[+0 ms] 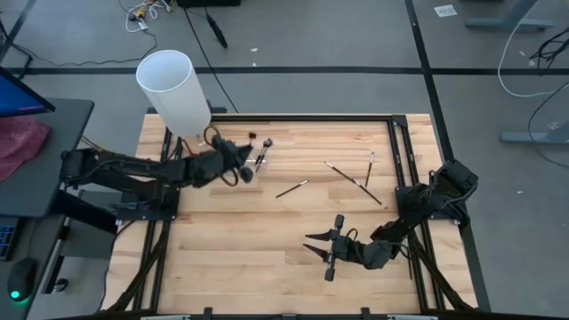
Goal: Put items in baskets/containers
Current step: Put the brow brush into the transparent organizer
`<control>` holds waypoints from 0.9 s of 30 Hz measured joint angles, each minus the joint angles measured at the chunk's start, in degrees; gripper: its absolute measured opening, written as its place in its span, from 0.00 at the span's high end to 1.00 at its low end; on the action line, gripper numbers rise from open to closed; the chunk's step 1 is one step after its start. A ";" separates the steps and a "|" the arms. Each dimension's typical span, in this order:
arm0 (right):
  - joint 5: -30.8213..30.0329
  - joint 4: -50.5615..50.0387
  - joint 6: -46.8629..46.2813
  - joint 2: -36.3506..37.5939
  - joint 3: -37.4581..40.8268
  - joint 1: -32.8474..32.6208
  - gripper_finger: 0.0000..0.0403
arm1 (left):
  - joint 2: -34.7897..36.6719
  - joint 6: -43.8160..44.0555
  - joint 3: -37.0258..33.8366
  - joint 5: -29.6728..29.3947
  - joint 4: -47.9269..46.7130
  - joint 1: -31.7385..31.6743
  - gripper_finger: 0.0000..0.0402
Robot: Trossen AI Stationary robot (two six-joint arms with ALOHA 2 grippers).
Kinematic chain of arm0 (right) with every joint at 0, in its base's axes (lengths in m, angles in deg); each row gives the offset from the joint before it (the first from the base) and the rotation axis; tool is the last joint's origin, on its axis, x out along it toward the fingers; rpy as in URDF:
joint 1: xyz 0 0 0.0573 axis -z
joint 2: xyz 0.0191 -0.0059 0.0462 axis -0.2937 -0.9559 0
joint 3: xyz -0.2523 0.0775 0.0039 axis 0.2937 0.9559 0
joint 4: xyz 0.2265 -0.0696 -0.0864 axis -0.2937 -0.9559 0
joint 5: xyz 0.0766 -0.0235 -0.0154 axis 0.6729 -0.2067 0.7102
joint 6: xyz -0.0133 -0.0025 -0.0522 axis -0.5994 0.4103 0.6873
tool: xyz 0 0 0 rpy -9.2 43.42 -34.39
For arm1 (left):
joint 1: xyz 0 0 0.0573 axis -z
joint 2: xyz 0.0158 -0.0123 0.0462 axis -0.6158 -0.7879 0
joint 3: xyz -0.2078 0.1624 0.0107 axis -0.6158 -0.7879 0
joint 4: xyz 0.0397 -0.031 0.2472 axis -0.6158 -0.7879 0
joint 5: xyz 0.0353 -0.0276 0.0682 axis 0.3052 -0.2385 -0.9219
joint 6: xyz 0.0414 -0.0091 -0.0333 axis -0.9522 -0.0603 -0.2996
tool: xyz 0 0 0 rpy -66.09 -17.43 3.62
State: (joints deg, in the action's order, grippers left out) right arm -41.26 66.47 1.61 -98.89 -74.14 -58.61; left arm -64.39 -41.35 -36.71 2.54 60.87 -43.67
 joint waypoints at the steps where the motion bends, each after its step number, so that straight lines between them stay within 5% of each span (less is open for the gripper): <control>1: 0.47 -0.02 -0.32 0.00 0.00 0.13 0.72 | -0.01 0.00 0.00 0.04 -0.04 -1.15 0.96; 7: 1.43 -0.42 -1.28 0.00 0.00 0.21 0.72 | -0.96 2.42 -0.24 5.49 -0.55 -6.09 0.96; 19: 2.37 -1.64 -1.74 -0.01 0.00 0.28 0.72 | -1.97 6.45 -11.98 6.09 12.57 -7.80 0.95; 27: 2.38 -1.60 -2.04 -0.02 0.00 1.27 0.72 | -2.01 7.93 -13.95 6.93 12.39 -8.45 0.95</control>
State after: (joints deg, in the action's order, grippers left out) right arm -38.88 64.88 -0.44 -98.91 -74.14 -57.34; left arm -66.41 -33.42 -50.66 9.47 73.26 -52.12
